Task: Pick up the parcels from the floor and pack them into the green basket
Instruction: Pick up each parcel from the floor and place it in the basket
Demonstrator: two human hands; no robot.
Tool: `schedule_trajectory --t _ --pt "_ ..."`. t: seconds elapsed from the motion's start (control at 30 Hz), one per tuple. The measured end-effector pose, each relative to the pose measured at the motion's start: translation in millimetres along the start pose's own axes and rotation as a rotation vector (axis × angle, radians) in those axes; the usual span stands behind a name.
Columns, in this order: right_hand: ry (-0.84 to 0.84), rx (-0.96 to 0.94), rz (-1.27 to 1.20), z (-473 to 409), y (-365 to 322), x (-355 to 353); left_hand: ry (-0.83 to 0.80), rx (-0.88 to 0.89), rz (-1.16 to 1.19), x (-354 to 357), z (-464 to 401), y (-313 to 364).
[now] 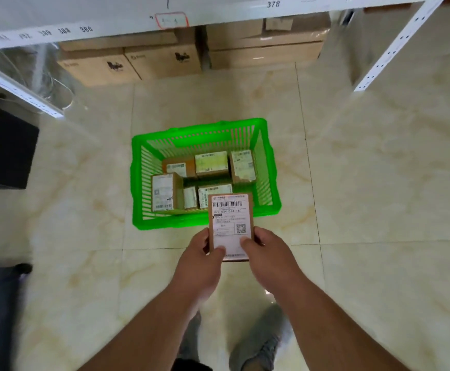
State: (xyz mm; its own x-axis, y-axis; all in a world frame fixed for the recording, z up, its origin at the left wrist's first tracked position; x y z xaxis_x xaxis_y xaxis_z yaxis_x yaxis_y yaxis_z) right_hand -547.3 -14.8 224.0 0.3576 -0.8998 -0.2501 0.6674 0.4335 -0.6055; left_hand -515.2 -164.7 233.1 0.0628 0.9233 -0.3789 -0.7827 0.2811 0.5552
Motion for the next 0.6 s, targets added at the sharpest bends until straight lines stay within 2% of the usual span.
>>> schedule_trajectory --t 0.33,0.6 --pt "0.027 0.042 0.017 -94.7 -31.7 35.5 0.027 -0.048 0.006 -29.4 -98.0 17.7" --pt "0.07 0.076 0.069 -181.0 -40.8 83.2 -0.066 -0.099 -0.037 -45.6 -198.5 5.9"
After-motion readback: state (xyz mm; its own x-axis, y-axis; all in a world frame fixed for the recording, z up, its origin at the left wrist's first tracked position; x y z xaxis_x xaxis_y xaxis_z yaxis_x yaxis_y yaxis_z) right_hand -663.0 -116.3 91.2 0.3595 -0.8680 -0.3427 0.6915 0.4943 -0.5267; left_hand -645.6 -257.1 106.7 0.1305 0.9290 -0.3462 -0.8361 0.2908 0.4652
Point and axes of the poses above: each hand's wrist, its own z-axis away from the middle knuckle, its own x-axis out of the palm, y = z × x, the point moved 6 cm from there along -z, towards the middle knuckle, and after that the axes turned 1 degree about y, right-handed, at the moved point
